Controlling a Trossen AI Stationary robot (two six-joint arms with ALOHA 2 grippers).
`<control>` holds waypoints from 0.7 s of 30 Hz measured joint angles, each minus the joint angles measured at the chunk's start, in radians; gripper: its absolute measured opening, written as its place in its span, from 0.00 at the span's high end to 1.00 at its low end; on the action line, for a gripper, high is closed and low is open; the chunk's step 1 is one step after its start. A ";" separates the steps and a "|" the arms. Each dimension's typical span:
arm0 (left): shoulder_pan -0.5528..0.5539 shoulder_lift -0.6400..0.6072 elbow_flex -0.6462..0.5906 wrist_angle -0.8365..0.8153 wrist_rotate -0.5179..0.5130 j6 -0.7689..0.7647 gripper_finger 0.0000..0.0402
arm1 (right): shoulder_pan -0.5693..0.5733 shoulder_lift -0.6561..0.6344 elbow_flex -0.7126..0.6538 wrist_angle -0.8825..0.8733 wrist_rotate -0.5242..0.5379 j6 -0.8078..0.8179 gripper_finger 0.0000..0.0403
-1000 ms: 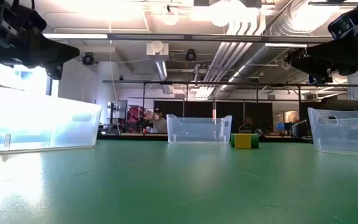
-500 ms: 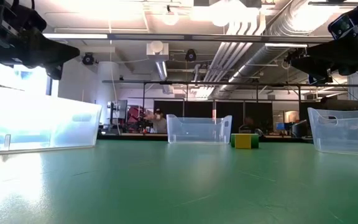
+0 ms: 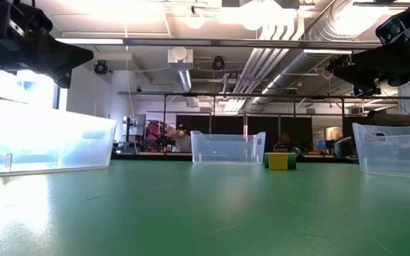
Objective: Sort blocks by size
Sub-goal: Put the green cube block into the top transparent bin
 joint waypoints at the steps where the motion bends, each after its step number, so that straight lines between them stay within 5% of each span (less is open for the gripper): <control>1: 0.000 0.000 0.000 0.000 0.001 -0.034 1.00 | 0.000 0.000 0.000 0.000 0.000 0.000 0.47; 8: 0.000 0.015 0.000 0.060 -0.085 -0.321 1.00 | 0.000 0.000 0.000 0.000 0.000 0.000 0.47; 21: -0.051 0.248 0.005 0.531 -0.014 -0.114 1.00 | 0.000 0.000 0.000 0.000 0.000 0.000 0.47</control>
